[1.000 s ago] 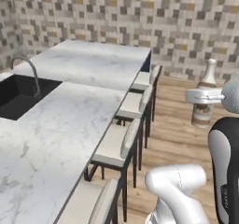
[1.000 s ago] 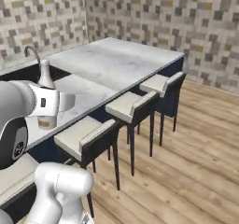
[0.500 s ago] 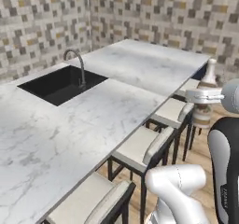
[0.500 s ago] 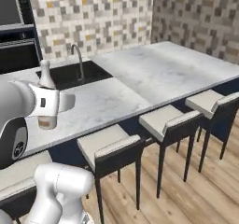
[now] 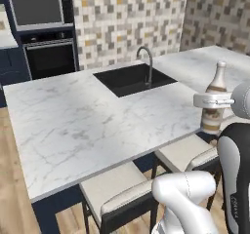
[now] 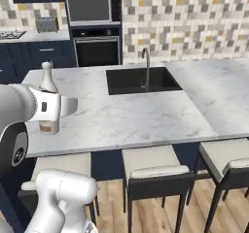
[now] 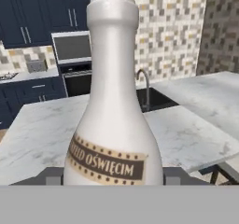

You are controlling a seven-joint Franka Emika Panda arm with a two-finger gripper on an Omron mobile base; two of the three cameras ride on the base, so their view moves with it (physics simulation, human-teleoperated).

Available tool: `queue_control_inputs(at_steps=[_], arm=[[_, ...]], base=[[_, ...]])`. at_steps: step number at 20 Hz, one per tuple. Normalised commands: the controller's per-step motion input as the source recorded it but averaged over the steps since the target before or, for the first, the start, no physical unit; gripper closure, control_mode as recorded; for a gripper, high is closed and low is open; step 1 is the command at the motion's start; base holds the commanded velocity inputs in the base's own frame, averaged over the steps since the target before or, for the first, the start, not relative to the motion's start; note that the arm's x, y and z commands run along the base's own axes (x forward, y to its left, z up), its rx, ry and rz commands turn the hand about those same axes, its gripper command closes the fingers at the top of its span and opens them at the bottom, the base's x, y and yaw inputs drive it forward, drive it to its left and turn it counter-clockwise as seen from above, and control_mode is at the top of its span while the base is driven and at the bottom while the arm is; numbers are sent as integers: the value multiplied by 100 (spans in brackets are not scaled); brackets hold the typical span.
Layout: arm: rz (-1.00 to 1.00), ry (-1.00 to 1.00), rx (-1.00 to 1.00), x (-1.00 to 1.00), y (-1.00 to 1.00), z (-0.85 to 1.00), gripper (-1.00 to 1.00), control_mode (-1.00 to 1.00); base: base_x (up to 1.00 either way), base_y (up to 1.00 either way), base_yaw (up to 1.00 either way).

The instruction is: Get the candle and the liquor from the cabinet and move them to the dining counter.

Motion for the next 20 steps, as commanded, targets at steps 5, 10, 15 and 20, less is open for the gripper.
queue_control_inputs(at_steps=[5, 10, 15, 20], arm=[[0, 0, 0, 0, 0, 0, 100, 100], [0, 0, 0, 0, 0, 0, 100, 100], [0, 0, 0, 0, 0, 0, 100, 100], [0, 0, 0, 0, 0, 0, 100, 100]], base=[[39, -34, 30], [51, -42, 15], [45, -46, 17], [50, -40, 20]])
